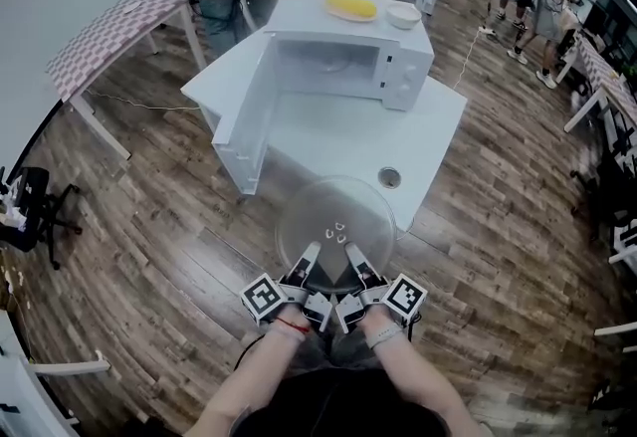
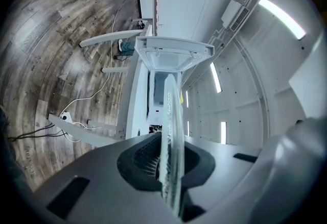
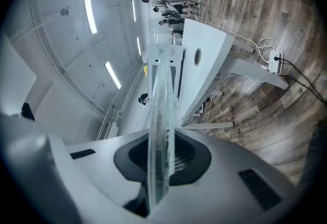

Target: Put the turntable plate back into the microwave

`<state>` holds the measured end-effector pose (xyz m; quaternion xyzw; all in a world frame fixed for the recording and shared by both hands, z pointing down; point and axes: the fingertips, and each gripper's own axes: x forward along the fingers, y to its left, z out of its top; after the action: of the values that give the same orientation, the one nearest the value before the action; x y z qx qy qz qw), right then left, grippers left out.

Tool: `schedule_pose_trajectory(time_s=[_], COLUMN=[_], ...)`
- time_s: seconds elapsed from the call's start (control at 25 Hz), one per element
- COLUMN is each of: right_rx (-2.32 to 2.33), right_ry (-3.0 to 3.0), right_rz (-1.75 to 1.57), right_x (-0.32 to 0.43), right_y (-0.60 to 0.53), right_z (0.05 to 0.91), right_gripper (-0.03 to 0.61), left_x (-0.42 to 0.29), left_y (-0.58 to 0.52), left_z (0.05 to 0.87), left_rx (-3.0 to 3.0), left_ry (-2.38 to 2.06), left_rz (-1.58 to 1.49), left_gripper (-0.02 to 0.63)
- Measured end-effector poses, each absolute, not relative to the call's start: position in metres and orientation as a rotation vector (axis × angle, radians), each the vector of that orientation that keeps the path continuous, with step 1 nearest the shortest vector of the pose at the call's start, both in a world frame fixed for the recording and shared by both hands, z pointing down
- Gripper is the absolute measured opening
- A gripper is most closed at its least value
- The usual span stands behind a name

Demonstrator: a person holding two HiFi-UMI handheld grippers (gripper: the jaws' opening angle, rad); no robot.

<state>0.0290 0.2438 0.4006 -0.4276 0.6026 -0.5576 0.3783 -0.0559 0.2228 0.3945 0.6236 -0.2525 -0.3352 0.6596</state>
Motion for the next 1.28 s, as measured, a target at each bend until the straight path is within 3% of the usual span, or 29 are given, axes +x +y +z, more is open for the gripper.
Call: schedule_pose_trajectory(time_s=[1.28], right_rx=[-1.026], right_ry=[1.545], right_rz=[-1.517], right_x=[0.057], right_y=[0.107], right_z=[0.426], right_gripper=[0.041], left_x=[-0.027], left_y=[0.092], left_z=[0.420], left_rx=[1.367], left_ry=[-0.642], left_rz=[-0.792], left_gripper=[0.031])
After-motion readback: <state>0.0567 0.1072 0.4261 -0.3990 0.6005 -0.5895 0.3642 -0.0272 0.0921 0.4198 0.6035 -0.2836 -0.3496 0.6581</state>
